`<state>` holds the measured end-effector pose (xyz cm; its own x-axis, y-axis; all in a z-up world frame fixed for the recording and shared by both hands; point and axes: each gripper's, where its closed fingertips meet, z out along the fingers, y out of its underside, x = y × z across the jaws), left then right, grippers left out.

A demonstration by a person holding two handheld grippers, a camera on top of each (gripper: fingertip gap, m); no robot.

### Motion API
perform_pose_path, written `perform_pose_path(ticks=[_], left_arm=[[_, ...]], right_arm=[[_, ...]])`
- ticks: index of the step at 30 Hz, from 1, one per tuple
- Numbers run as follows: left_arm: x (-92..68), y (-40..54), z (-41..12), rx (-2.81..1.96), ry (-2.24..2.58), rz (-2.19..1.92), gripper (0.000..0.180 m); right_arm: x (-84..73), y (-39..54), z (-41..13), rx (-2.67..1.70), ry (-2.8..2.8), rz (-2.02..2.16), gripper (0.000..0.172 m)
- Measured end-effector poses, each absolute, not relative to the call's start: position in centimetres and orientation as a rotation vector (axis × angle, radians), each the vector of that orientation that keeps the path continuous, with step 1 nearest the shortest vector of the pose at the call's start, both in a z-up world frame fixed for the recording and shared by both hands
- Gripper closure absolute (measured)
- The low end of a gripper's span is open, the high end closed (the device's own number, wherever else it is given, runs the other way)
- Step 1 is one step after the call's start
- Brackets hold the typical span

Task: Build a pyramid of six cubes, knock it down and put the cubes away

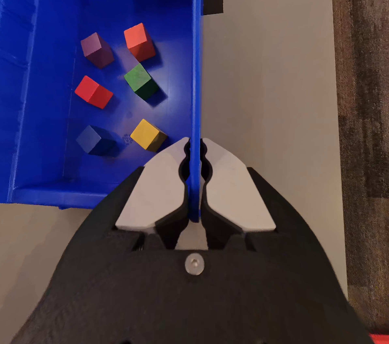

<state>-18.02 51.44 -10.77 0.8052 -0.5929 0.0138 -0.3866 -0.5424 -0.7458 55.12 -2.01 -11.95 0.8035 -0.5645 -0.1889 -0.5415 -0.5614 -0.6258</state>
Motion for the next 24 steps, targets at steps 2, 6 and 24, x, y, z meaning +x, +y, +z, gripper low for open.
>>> perform_pose_path(ticks=[2, 6, 24], left_arm=[[-17.8, 51.7, -10.8, -2.206, 0.737, -0.362, 0.174], [-17.5, 52.1, -10.8, -2.239, 0.696, -0.431, 0.176], [-16.9, 53.4, -10.9, -2.198, 0.812, -0.471, 0.176]], right_arm=[[55.0, -2.1, -12.0, -2.311, 0.820, -0.055, 0.166], [53.9, -2.4, -12.1, -2.331, 0.868, -0.042, 0.166], [39.9, -6.1, -12.2, -2.375, 0.980, -0.084, 0.166]])
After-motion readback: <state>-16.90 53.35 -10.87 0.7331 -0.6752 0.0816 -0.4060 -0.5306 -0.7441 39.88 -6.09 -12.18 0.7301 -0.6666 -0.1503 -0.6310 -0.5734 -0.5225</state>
